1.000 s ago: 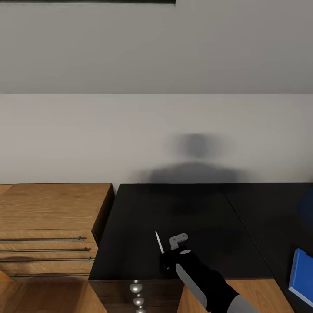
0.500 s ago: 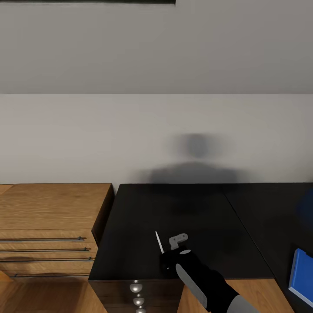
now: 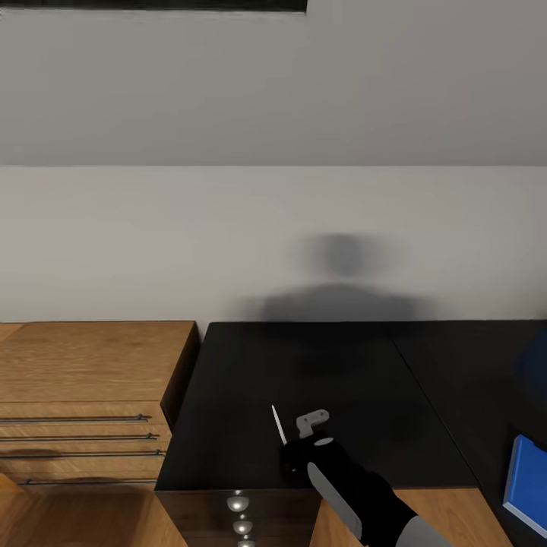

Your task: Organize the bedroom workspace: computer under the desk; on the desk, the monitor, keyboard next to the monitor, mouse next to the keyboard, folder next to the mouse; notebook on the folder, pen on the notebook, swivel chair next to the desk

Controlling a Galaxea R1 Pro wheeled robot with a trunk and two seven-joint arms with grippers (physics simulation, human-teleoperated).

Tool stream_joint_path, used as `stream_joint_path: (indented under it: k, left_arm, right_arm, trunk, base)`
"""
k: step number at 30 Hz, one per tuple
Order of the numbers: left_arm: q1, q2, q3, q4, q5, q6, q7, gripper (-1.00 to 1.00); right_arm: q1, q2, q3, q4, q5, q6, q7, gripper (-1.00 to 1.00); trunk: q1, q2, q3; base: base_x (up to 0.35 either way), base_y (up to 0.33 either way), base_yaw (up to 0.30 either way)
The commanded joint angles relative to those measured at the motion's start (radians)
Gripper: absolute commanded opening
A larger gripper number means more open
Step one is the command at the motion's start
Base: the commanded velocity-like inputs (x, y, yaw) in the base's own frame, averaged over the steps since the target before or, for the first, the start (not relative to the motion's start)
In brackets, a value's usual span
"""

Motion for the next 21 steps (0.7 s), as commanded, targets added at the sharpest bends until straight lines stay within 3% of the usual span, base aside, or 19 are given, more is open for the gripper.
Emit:
stream_joint_path:
  k: [1,21]
  left_arm:
    - [-0.001,0.0,-0.008,0.001,0.01,-0.004,-0.002,1.0]
    - [-0.001,0.0,-0.008,0.001,0.01,-0.003,-0.001,1.0]
  right_arm:
    - [-0.001,-0.001,0.004,0.005,-0.009,0.009,-0.008,-1.0]
    - [-0.001,-0.001,0.004,0.005,-0.01,0.008,-0.007,-1.0]
  trunk:
    - [-0.004,0.007,0.002]
    - [-0.008,0.014,0.005]
  base:
    - [0.0,0.0,0.0]
    - [0.0,0.0,0.0]
